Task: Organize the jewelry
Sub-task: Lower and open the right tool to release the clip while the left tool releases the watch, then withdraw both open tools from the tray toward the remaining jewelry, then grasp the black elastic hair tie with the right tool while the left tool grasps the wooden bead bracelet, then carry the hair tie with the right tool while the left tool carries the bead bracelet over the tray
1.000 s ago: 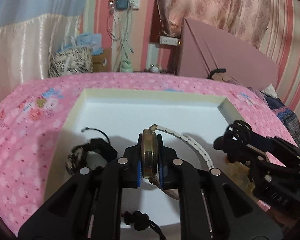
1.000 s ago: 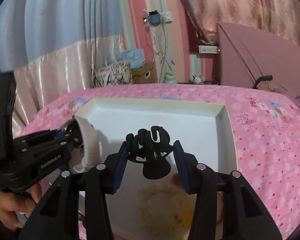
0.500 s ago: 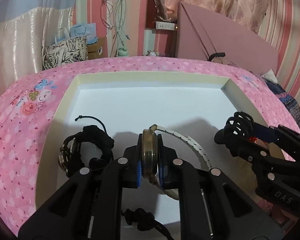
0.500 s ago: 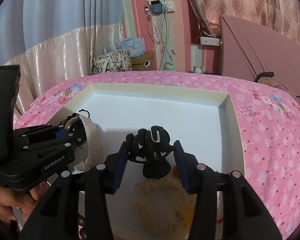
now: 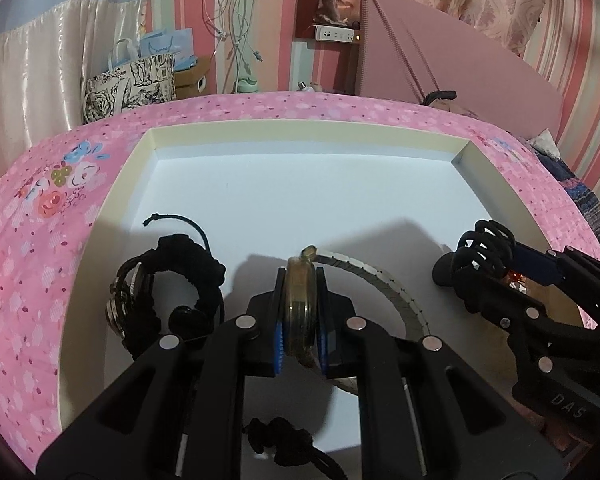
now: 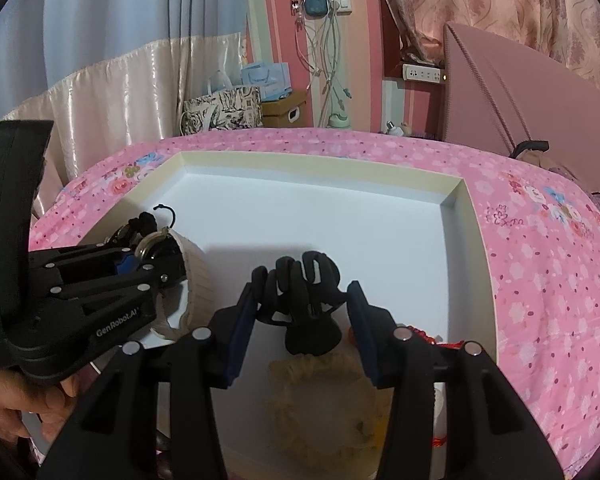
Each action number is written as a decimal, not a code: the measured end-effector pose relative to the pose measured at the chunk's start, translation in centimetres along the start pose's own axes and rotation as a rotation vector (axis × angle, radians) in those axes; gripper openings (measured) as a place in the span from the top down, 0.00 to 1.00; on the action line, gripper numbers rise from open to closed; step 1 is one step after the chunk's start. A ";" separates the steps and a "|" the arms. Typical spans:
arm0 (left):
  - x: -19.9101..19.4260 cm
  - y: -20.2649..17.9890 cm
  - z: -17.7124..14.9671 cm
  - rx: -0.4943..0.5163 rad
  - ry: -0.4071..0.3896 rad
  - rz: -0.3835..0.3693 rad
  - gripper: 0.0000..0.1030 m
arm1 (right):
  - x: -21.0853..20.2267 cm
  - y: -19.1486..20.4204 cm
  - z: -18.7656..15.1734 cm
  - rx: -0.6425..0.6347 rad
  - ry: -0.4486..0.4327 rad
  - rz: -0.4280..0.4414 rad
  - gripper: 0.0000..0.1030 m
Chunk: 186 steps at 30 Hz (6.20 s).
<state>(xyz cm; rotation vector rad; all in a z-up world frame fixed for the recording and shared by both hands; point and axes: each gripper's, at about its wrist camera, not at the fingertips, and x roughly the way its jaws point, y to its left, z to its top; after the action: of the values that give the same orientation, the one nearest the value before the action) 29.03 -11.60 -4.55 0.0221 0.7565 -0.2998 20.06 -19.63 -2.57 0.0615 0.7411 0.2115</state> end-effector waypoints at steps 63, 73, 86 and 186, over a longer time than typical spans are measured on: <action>-6.2 -0.2 -1.1 0.000 -0.309 0.111 0.32 | -3.2 -0.5 -0.2 0.036 -0.178 -0.077 0.46; -7.9 3.4 -1.7 -0.176 -0.369 0.043 0.25 | -7.3 -2.7 -1.3 0.188 -0.322 -0.194 0.45; -13.8 2.8 -9.1 -0.098 -0.137 0.168 0.19 | -12.8 -4.7 -8.6 0.183 -0.079 0.005 0.45; -10.0 3.6 1.6 -0.043 -0.328 0.032 0.83 | -3.4 -4.9 2.6 0.099 -0.169 -0.064 0.61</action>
<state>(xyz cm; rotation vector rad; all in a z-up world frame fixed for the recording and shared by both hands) 24.17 -5.75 3.08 -0.0543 0.4366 -0.2482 20.22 -25.08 1.01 0.1475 0.5840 0.1072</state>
